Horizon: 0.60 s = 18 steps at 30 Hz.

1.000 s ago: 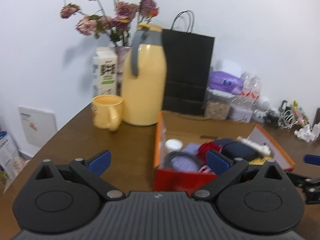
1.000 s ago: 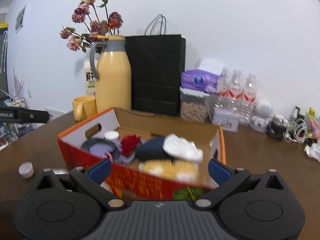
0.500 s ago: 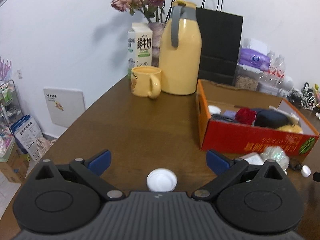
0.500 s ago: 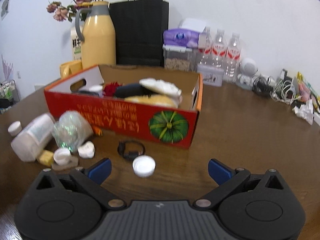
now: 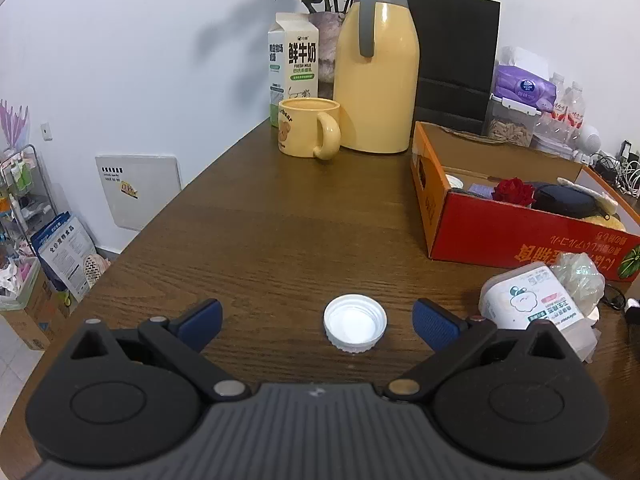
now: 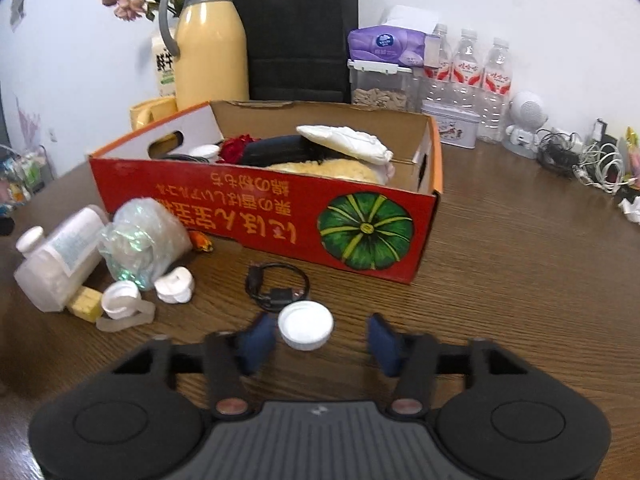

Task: Organize objects
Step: 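Withdraw both grippers from the box toward the white caps on the table, then grasp a white bottle cap with the left gripper while the right grasps another white cap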

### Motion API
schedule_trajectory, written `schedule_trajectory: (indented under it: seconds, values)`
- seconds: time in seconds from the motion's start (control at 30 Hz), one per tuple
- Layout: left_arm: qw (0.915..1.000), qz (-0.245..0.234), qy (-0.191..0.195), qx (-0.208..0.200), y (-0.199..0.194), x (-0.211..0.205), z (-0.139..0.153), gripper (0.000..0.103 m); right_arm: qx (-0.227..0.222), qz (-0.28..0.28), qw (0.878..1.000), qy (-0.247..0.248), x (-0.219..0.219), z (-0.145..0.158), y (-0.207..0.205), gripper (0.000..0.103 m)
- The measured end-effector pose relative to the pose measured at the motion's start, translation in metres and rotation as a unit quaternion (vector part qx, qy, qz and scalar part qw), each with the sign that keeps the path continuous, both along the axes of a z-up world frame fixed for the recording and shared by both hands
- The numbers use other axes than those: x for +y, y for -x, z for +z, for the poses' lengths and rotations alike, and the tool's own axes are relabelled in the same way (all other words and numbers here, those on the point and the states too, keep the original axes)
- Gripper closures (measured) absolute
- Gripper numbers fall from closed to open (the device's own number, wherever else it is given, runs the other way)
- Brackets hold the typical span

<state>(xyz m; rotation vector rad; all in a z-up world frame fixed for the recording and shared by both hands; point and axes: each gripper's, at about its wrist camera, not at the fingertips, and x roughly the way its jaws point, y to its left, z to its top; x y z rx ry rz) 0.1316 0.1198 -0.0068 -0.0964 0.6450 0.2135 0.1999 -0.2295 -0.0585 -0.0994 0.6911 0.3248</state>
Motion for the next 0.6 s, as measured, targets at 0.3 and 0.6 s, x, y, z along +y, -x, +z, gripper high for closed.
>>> schedule_trajectory:
  seconds: [0.3, 0.6]
  values:
    - [0.9997, -0.01, -0.007, 0.021, -0.003, -0.005, -0.011, 0.0, -0.023, -0.008, 1.0, -0.009, -0.003, -0.001, 0.007, 0.076]
    - [0.9995, -0.005, -0.011, 0.03, -0.018, -0.011, -0.023, 0.013, -0.046, -0.02, 0.999, -0.012, -0.005, 0.003, 0.012, 0.076]
